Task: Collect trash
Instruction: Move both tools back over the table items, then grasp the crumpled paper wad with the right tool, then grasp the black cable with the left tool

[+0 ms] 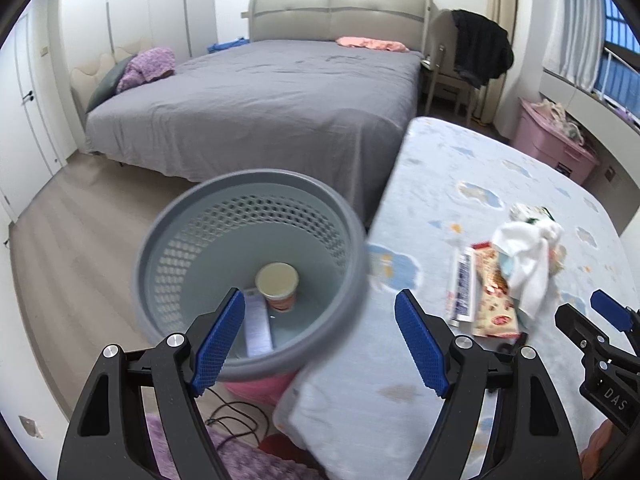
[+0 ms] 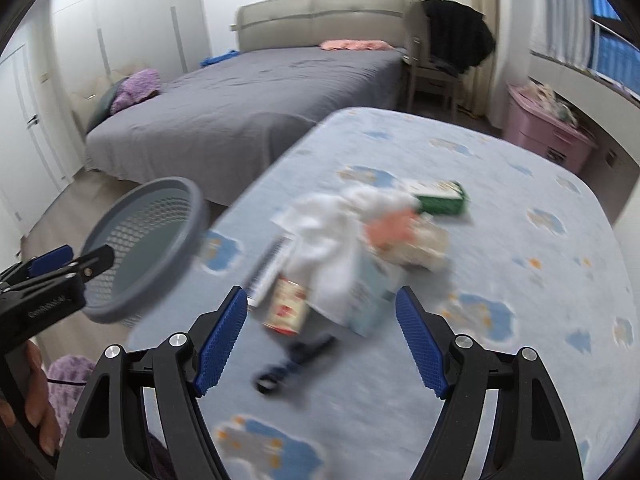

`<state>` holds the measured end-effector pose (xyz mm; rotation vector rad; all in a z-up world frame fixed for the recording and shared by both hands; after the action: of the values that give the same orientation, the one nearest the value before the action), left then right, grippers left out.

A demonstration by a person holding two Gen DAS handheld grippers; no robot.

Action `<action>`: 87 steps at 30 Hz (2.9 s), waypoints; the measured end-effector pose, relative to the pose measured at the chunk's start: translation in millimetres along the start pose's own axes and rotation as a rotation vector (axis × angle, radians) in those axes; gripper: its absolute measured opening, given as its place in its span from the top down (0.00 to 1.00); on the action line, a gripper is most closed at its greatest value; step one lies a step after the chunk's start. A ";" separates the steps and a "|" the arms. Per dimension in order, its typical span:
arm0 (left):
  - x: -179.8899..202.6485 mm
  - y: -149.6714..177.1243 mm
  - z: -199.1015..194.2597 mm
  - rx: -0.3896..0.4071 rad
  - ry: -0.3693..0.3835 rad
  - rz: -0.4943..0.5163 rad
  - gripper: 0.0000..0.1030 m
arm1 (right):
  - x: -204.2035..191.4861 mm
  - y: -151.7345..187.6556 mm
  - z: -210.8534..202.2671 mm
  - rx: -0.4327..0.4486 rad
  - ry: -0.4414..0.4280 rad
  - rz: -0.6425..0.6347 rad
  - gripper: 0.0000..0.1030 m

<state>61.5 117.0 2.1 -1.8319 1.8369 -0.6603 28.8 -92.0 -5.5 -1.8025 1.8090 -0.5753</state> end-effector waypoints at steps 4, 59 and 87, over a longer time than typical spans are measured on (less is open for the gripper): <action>18.7 5.2 4.0 -0.019 0.025 0.015 0.26 | 28.8 11.9 -1.5 -0.016 0.048 0.043 0.29; 83.6 13.8 26.8 -0.066 0.009 0.085 0.15 | 87.1 -38.6 104.2 -0.124 -0.058 0.016 0.50; 133.4 58.8 27.7 -0.106 0.134 0.236 0.15 | 124.2 41.4 -2.5 -0.050 0.022 0.178 0.50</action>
<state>32.2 -16.9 -54.8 -1.6329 2.1718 -0.6226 -2.7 -215.0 -37.3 -1.6509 1.9898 -0.4864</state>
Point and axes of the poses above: each gripper's, at about its wrist camera, not at the fingertips, and z roughly the way its jaws point, x to its right, y to its underside, the point moved 1 cm from there along z, roughly the way its jaws point, and after that the axes turned 3 degrees about -x, right-handed, at the moved point
